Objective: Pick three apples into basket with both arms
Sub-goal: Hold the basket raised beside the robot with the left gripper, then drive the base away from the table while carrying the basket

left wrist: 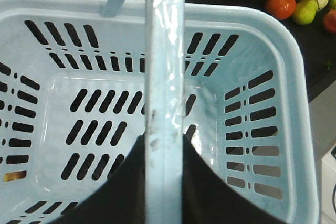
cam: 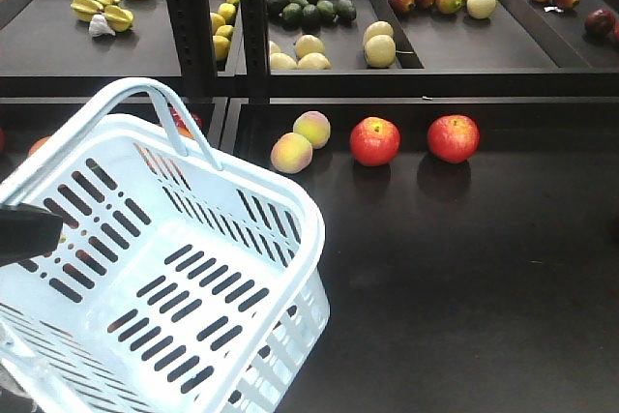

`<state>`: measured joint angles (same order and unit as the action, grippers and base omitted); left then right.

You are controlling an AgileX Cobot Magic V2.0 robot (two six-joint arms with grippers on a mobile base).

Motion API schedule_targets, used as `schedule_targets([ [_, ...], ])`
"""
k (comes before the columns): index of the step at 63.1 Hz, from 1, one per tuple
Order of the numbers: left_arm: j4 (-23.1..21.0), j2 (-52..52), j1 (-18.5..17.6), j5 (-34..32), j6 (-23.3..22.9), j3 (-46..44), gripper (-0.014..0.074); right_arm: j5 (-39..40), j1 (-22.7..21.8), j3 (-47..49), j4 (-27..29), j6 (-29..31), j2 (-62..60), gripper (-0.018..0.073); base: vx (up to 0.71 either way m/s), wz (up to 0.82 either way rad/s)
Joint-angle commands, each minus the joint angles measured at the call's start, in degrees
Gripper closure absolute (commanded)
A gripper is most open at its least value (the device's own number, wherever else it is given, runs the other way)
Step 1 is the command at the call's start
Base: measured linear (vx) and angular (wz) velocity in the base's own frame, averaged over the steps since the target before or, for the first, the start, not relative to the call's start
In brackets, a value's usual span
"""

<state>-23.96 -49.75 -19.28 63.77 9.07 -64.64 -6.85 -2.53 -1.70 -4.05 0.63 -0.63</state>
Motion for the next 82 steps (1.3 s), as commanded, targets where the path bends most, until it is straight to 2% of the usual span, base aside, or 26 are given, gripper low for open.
schedule_targets([
  [1, -2.34, 0.49, -0.12, -4.32, -0.32, -1.47, 0.0604, 4.21, -0.29, -0.49, -0.16, 0.65, -0.49, 0.0563, 0.0, 0.0],
  [42, -2.34, 0.49, -0.12, -4.32, -0.32, -1.47, 0.0604, 4.21, -0.29, -0.49, -0.16, 0.65, -0.49, 0.0563, -0.02, 0.07],
  [82, -2.34, 0.49, -0.12, -4.32, -0.32, -1.47, 0.0604, 4.21, -0.29, -0.49, -0.16, 0.65, -0.49, 0.0563, -0.08, 0.31],
])
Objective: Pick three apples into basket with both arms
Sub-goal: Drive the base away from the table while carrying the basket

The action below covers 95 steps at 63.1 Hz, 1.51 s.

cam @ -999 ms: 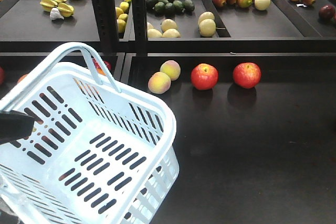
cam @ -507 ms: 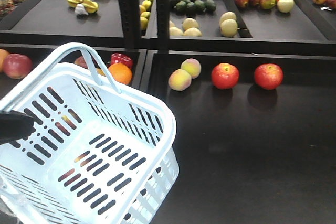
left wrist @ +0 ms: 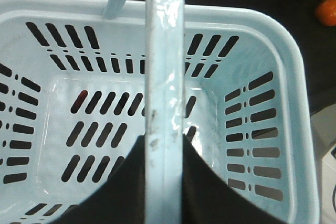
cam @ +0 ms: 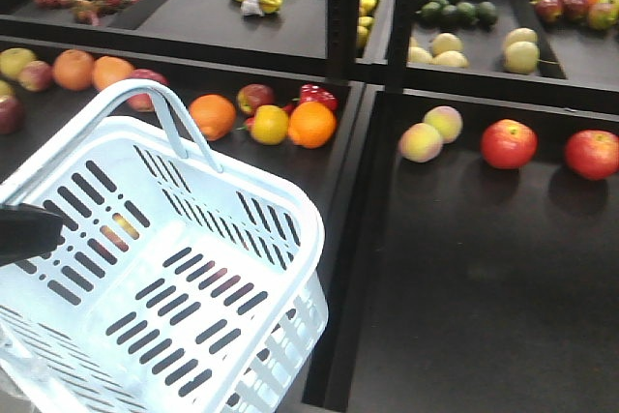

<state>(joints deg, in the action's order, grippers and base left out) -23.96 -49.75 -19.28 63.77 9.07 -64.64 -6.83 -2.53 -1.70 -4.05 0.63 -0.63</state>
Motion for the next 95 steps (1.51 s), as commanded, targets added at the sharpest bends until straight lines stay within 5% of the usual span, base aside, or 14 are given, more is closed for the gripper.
schedule_targets([
  [1, -2.34, 0.49, -0.12, -4.32, -0.32, -1.47, 0.0604, 4.19, -0.29, -0.49, -0.16, 0.65, -0.49, 0.0563, -0.1, 0.4],
  [95, -2.34, 0.49, -0.12, -4.15, -0.32, -1.47, 0.0604, 4.19, -0.29, -0.49, -0.16, 0.65, -0.49, 0.0563, -0.1, 0.4],
])
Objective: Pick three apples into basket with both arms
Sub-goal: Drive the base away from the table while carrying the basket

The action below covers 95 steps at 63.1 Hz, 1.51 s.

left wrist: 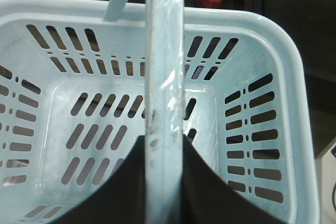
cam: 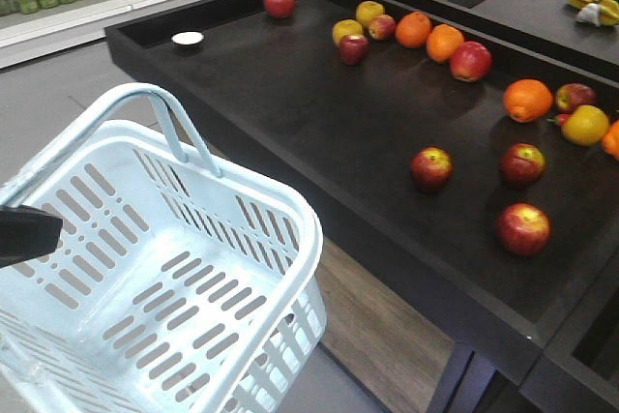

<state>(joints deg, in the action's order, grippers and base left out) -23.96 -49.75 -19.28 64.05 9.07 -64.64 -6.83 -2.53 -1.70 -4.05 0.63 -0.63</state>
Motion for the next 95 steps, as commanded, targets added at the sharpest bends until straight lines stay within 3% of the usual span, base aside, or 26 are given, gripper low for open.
schedule_targets([
  [1, -2.34, 0.49, -0.12, -4.44, -0.32, -1.47, 0.0604, 4.19, -0.29, -0.49, -0.16, 0.65, -0.49, 0.0563, -0.07, 0.28],
  [95, -2.34, 0.49, -0.12, -4.44, -0.32, -1.47, 0.0604, 4.19, -0.29, -0.49, -0.16, 0.65, -0.49, 0.0563, -0.05, 0.35],
])
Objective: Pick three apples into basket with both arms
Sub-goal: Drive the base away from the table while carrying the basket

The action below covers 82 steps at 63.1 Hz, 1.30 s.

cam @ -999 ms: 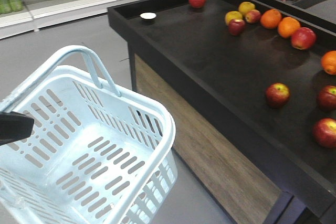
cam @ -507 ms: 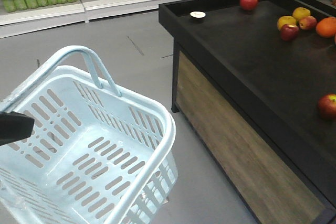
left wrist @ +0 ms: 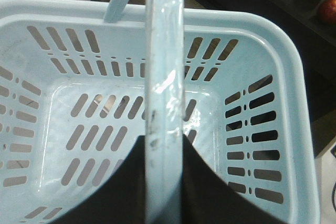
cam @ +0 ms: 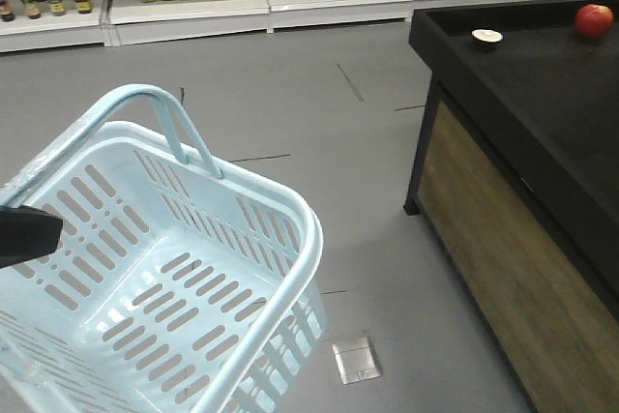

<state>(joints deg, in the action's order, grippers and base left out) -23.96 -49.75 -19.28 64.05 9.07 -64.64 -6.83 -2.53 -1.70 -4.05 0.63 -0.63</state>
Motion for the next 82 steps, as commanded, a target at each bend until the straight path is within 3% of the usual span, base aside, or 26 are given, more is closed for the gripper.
schedule_targets([
  [1, -2.34, 0.49, -0.12, -4.44, -0.32, -1.47, 0.0604, 4.19, -0.29, -0.49, -0.16, 0.65, -0.49, 0.0563, -0.01, 0.38],
  [82, -2.34, 0.49, -0.12, -4.44, -0.32, -1.47, 0.0604, 4.19, -0.29, -0.49, -0.16, 0.65, -0.49, 0.0563, 0.1, 0.4],
])
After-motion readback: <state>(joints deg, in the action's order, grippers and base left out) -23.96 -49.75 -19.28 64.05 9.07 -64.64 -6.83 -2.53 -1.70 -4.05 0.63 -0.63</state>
